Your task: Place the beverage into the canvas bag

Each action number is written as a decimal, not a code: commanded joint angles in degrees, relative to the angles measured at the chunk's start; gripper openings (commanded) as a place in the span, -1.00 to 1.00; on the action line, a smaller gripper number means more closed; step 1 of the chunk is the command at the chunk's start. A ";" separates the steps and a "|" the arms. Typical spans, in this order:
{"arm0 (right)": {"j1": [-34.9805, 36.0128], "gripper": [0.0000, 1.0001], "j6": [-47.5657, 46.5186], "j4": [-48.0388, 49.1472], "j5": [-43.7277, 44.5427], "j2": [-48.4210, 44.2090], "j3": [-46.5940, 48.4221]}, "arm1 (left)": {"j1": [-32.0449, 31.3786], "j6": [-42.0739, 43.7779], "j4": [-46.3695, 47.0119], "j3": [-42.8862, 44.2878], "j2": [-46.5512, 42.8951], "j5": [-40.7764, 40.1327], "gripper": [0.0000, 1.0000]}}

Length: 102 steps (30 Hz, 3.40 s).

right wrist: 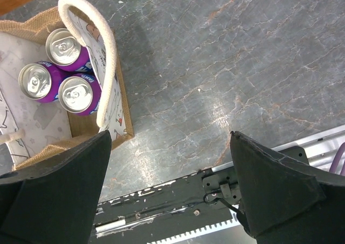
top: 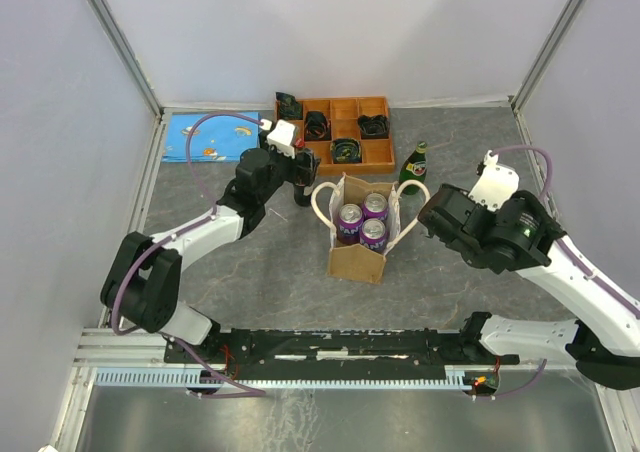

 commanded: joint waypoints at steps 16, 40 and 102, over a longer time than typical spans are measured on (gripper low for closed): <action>0.00 0.99 1.60 -5.76 0.26 -0.87 3.45 | -1.39 -2.54 15.08 -0.22 4.93 -2.66 -0.94; -0.06 0.99 0.01 -1.51 -0.99 -0.77 0.72 | -1.44 1.41 -10.40 22.86 -3.84 6.08 -0.95; -0.02 0.99 -0.45 3.33 -2.31 -1.94 -4.10 | -15.83 -6.57 -29.06 33.42 -9.23 21.16 -0.95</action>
